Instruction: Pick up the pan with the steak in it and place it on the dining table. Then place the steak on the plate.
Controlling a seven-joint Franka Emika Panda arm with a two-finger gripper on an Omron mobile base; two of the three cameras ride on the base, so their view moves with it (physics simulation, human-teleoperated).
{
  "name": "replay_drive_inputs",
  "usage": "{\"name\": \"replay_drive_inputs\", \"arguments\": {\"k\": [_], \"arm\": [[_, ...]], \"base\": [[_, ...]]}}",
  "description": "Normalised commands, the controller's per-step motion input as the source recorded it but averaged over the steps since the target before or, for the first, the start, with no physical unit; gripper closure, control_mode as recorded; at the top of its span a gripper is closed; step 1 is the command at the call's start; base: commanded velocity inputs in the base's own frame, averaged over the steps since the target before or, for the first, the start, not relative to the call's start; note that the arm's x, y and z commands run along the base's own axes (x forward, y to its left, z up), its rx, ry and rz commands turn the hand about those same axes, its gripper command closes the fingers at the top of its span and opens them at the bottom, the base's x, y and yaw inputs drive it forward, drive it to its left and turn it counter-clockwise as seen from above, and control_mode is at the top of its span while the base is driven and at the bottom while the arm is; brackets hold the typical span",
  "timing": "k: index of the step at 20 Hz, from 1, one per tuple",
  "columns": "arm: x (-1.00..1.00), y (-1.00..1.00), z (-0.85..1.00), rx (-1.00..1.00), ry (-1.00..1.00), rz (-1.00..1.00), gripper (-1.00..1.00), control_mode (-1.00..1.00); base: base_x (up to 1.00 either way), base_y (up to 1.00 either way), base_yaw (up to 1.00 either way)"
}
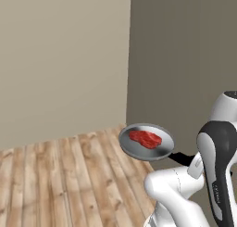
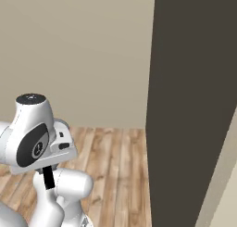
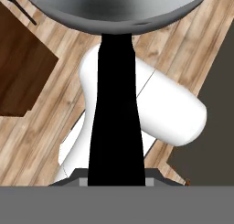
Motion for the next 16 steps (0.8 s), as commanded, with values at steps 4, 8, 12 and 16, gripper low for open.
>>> {"name": "replay_drive_inputs", "arguments": {"k": [4, 8, 12, 16], "arm": [[0.0, 0.0, 0.0, 0.0, 0.0, 0.0, 1.0, 1.0], [0.0, 0.0, 0.0, 0.0, 0.0, 0.0, 1.0, 1.0], [0.0, 0.0, 0.0, 0.0, 0.0, 0.0, 1.0, 1.0], [0.0, 0.0, 0.0, 0.0, 0.0, 0.0, 1.0, 1.0]], "base": [[1.0, 0.23, -0.03], [1.0, 0.24, -0.03], [1.0, 0.24, -0.03], [1.0, 0.21, -0.04]]}}
